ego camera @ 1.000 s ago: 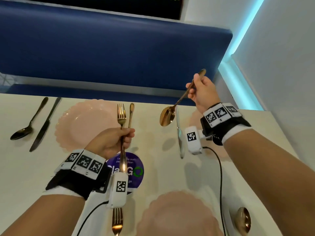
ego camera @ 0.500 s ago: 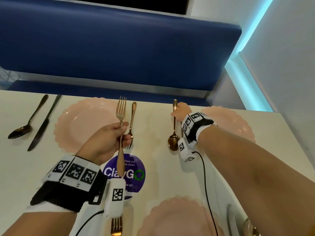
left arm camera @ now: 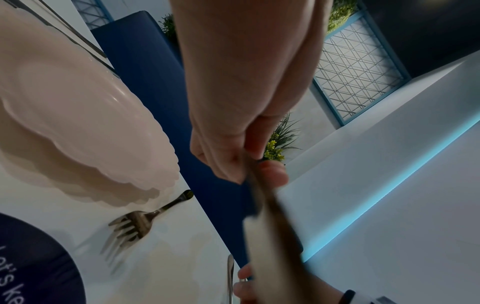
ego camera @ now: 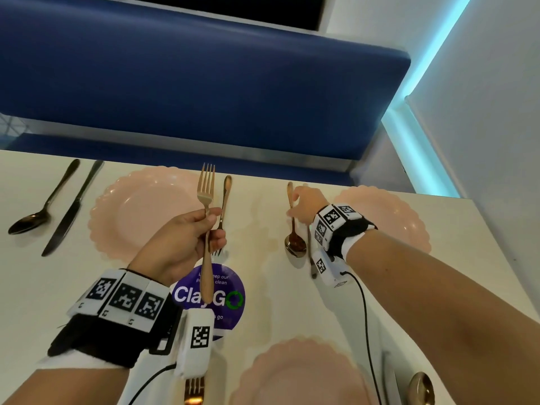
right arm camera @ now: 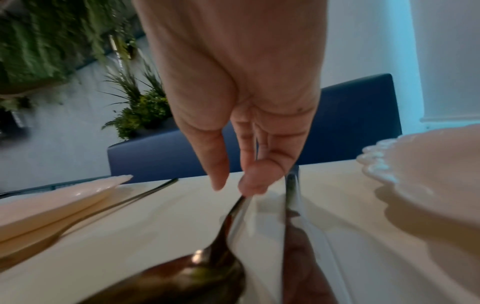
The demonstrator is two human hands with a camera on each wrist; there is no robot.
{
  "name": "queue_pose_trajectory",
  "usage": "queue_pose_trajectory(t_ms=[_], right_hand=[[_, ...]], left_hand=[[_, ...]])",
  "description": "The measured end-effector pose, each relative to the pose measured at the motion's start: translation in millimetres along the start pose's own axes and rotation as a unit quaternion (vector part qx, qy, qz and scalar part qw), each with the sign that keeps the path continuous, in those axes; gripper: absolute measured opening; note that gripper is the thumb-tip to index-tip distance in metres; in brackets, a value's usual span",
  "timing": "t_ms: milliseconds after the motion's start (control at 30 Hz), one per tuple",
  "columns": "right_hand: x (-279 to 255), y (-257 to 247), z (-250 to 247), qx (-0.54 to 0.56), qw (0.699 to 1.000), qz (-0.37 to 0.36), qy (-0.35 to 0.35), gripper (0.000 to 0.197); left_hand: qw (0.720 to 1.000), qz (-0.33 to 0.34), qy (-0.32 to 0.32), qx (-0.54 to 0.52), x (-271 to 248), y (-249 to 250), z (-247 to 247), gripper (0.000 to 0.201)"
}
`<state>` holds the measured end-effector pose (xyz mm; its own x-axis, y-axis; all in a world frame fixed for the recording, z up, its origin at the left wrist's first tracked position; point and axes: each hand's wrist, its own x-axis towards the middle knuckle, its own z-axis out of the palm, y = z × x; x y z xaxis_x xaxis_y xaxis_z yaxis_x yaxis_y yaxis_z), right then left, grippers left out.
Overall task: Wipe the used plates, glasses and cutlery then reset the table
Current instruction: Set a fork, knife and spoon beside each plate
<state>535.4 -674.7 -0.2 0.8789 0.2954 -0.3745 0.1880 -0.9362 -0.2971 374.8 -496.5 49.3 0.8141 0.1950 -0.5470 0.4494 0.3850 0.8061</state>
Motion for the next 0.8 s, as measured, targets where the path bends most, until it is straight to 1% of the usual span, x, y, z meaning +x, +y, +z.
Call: queue_pose_trajectory(t_ms=[67,167,233,300,367,433,467,500,533,567,600,633,667,700,733,767,800], right_hand=[[-6,0,2,-0.002,1.000,-0.009,-0.022,0.056],[-8,2,7,-0.010,0.999,-0.013,-0.038,0.045],[-9,3,10,-0.027,0.999,-0.017,-0.036,0.041],[-9,2,12,-0.037,0.999,-0.013,-0.030,0.039],[-8,0,13,-0.047,0.998,-0.011,-0.041,0.038],[-5,1,13,-0.027,0.999,-0.007,-0.041,0.038],[-5,0,10,-0.012,0.999,-0.007,-0.030,0.036],[-7,-1,6,-0.002,1.000,-0.014,0.005,0.030],[-12,-5,0,0.008,0.998,-0.027,0.062,0.022],[-20,-9,-7,0.027,0.990,-0.048,0.131,0.016],[-32,-14,-16,0.060,0.975,-0.089,0.195,0.014],[-48,-22,-25,0.097,0.954,-0.150,0.240,0.013],[-67,-30,-35,0.123,0.935,-0.215,0.253,0.012],[-86,-38,-43,0.127,0.923,-0.275,0.237,0.012],[-101,-45,-47,0.114,0.920,-0.315,0.202,0.014],[-113,-49,-48,0.090,0.929,-0.323,0.156,0.017],[-122,-52,-48,0.060,0.945,-0.305,0.105,0.020]], left_hand=[[1.000,0.004,-0.002,-0.005,-1,1,2,0.026],[1.000,0.005,-0.003,-0.011,-3,-1,4,0.024],[1.000,0.004,-0.007,-0.013,-6,-3,4,0.024],[1.000,0.004,-0.012,-0.020,-7,-5,3,0.023],[0.999,0.002,-0.015,-0.030,-7,-6,2,0.022],[0.999,-0.004,-0.012,-0.045,-6,-8,1,0.020],[0.999,-0.008,-0.009,-0.050,-5,-8,0,0.020],[0.999,-0.012,-0.006,-0.050,-4,-9,0,0.022],[0.999,-0.011,-0.002,-0.043,-4,-10,0,0.025],[1.000,-0.006,0.005,-0.026,-3,-11,0,0.029],[1.000,0.005,0.013,0.003,-3,-11,1,0.033],[0.999,0.020,0.021,0.042,-3,-10,3,0.037],[0.995,0.039,0.027,0.087,-4,-9,6,0.040],[0.989,0.060,0.027,0.135,-6,-7,11,0.041],[0.979,0.083,0.022,0.184,-8,-4,17,0.043],[0.967,0.105,0.013,0.232,-9,-2,23,0.045],[0.952,0.127,0.001,0.280,-11,1,31,0.046]])
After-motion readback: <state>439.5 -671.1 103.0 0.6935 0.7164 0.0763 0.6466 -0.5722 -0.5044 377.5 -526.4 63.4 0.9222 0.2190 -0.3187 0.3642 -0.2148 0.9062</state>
